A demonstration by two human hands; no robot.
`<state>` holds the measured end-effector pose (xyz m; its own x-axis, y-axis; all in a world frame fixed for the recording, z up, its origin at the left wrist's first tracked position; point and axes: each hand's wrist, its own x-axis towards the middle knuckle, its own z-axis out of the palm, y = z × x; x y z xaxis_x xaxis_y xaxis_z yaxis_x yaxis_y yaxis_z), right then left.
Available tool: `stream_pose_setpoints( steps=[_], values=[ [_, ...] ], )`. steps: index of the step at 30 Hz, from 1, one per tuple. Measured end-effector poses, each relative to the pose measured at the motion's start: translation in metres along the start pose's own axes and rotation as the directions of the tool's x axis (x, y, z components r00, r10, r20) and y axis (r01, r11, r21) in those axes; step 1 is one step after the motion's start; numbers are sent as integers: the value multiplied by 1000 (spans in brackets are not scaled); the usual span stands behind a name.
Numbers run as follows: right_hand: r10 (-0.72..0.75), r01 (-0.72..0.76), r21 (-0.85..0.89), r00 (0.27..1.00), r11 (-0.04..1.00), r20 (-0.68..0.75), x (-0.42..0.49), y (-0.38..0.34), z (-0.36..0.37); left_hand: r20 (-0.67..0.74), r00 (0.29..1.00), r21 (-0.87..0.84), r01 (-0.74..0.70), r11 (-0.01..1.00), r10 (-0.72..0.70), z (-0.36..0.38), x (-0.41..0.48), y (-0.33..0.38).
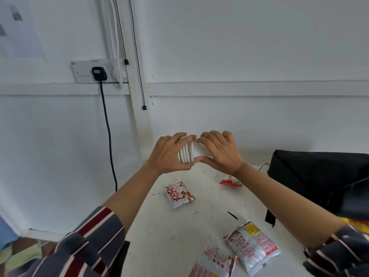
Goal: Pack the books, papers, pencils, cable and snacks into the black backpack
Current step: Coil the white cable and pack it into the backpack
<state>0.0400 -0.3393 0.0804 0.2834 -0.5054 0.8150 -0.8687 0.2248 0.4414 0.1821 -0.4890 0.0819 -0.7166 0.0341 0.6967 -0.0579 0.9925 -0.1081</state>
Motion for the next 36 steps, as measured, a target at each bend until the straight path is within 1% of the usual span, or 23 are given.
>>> stream_pose_setpoints(
  steps=[2, 5, 9, 11, 14, 15, 16, 17, 18, 19, 20, 21, 22, 23, 24, 25, 26, 27, 28, 30, 32, 34, 36],
  values=[
    [-4, 4, 3, 1000, 1000, -15, -1, 1, 1, -25, 999, -30, 20, 999, -21, -2, 2, 2],
    [1, -1, -1, 1000, 1000, -9, 0, 1, 3, -45, 997, 35, 59, 998, -57, 2, 0, 2],
    [-17, 17, -46, 1000, 999, 1, -4, 3, 9, 11, 995, 32, 94, 995, -94, 5, -2, 2],
    [13, -13, -43, 1000, 999, 20, -7, 2, 10, 22, 995, 13, 101, 995, -101, 5, 1, 4],
    [61, -67, 52, 991, 996, 121, -3, 3, 5, 62, 992, -50, 118, 992, -115, 5, 3, 2],
    [96, -115, 120, 983, 986, 154, 0, 6, 1, 63, 991, -69, 124, 990, -120, 5, 2, 0],
    [182, -216, 219, 969, 952, 168, 4, 10, -5, 52, 990, -89, 133, 987, -129, 5, 1, -2],
    [321, -368, 345, 929, 863, 186, 9, 16, -12, 36, 990, -112, 142, 984, -139, 4, 0, -4],
    [480, -521, 483, 850, 704, 217, 10, 24, -14, 17, 990, -134, 142, 981, -141, 2, -1, -5],
    [606, -630, 615, 740, 473, 292, 11, 31, -19, -3, 991, -148, 135, 980, -137, 0, 0, -6],
    [652, -691, 691, 628, 215, 425, 9, 39, -18, -21, 991, -149, 127, 981, -132, -2, 3, -7],
    [619, -722, 692, 552, 20, 558, 5, 44, -13, -32, 991, -146, 123, 982, -129, -5, 6, -6],
    [536, -756, 648, 511, -91, 672, 1, 44, -10, -39, 991, -143, 124, 982, -131, -8, 10, -5],
    [457, -802, 586, 480, -117, 748, -5, 40, -4, -45, 990, -142, 127, 982, -135, -10, 14, -3],
    [397, -841, 532, 458, -95, 795, -10, 35, 4, -56, 989, -141, 130, 981, -139, -12, 19, 0],
    [361, -883, 469, 435, -9, 825, -15, 30, 12, -70, 987, -139, 131, 982, -142, -14, 24, 2],
    [335, -904, 417, 425, 100, 841, -17, 24, 16, -85, 986, -132, 132, 982, -144, -15, 28, 4],
    [326, -893, 390, 447, 226, 833, -19, 20, 18, -102, 983, -119, 140, 983, -152, -15, 31, 5],
    [322, -862, 387, 486, 327, 812, -21, 19, 19, -117, 979, -101, 156, 983, -168, -15, 34, 6],
    [311, -791, 414, 573, 450, 758, -19, 17, 13, -137, 967, -49, 212, 976, -217, -13, 38, 3],
    [269, -695, 397, 642, 599, 718, -16, 16, 5, -107, 953, 4, 285, 959, -283, -12, 40, 0],
    [215, -593, 325, 661, 737, 719, -15, 14, -1, -52, 934, 38, 356, 934, -354, -9, 42, 3],
    [189, -499, 235, 659, 834, 728, -15, 9, -8, -32, 914, 64, 405, 912, -403, -4, 44, 9]
  ],
)
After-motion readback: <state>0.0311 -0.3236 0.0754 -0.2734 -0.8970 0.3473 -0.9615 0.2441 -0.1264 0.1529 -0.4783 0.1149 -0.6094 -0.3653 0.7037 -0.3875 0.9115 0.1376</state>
